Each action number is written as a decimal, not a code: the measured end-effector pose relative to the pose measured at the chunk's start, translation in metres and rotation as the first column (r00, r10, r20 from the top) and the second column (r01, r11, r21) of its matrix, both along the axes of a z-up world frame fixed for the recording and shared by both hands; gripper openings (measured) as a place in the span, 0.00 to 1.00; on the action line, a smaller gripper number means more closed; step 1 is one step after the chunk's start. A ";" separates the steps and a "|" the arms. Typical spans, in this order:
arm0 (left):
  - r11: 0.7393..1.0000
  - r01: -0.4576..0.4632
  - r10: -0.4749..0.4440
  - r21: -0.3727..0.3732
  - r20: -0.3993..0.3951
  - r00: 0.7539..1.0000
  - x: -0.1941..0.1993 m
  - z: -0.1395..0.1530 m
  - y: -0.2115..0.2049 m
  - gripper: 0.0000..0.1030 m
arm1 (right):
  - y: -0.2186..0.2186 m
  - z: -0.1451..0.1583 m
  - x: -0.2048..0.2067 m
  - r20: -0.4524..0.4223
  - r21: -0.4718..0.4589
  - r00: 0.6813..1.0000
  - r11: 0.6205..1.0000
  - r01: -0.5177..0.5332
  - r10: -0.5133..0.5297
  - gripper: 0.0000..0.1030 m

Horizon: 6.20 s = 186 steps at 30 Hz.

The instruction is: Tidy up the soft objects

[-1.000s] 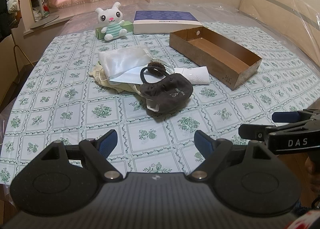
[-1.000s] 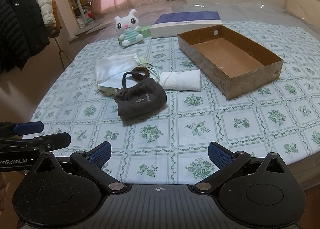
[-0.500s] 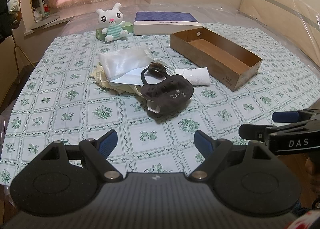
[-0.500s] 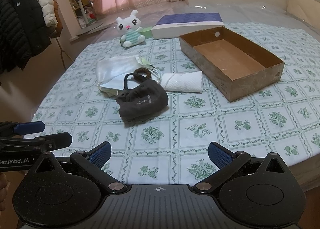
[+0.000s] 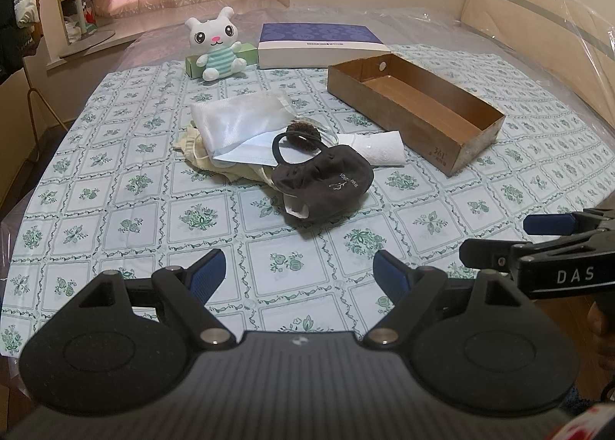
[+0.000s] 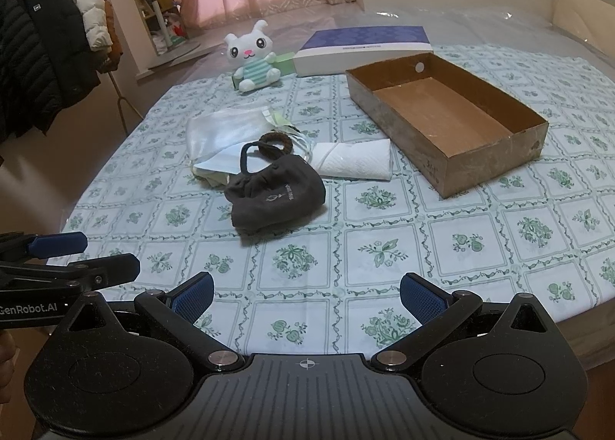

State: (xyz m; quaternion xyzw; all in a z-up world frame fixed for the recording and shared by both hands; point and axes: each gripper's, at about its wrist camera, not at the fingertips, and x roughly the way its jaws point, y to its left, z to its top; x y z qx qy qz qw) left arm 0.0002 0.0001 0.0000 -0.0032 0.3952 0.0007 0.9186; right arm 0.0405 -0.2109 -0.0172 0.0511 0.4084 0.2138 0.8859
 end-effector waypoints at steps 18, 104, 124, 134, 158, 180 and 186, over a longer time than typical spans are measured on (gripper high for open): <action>1.000 -0.002 0.002 0.000 -0.001 1.000 0.007 0.015 0.009 0.80 | 0.001 0.000 0.000 0.002 0.001 1.000 1.000 -0.002 0.002 1.00; 0.997 -0.048 0.040 -0.054 -0.136 0.990 0.137 -0.087 0.051 0.66 | 0.007 -0.068 0.113 0.057 0.104 0.997 0.993 -0.057 0.052 0.09; 0.987 0.151 -0.150 0.058 -0.016 0.989 0.215 -0.082 -0.009 0.57 | -0.005 -0.041 0.157 0.174 0.031 0.978 0.994 0.109 -0.113 0.09; 0.975 0.177 -0.176 0.135 -0.018 0.984 0.251 -0.109 -0.022 0.54 | -0.006 -0.053 0.180 0.164 0.029 0.977 0.991 0.131 -0.134 0.09; 0.977 0.126 -0.129 0.175 0.006 0.992 0.227 -0.098 -0.012 0.08 | -0.004 -0.051 0.172 0.161 0.035 0.982 0.995 0.093 -0.097 0.09; 0.972 0.223 -0.234 0.081 0.177 0.956 0.262 -0.012 -0.094 0.08 | -0.070 0.002 0.193 0.312 0.025 0.925 0.976 0.218 -0.215 0.09; 0.962 0.267 -0.272 0.052 0.146 0.951 0.302 -0.022 -0.134 0.08 | -0.106 -0.009 0.226 0.295 0.012 0.911 0.955 0.297 -0.287 0.09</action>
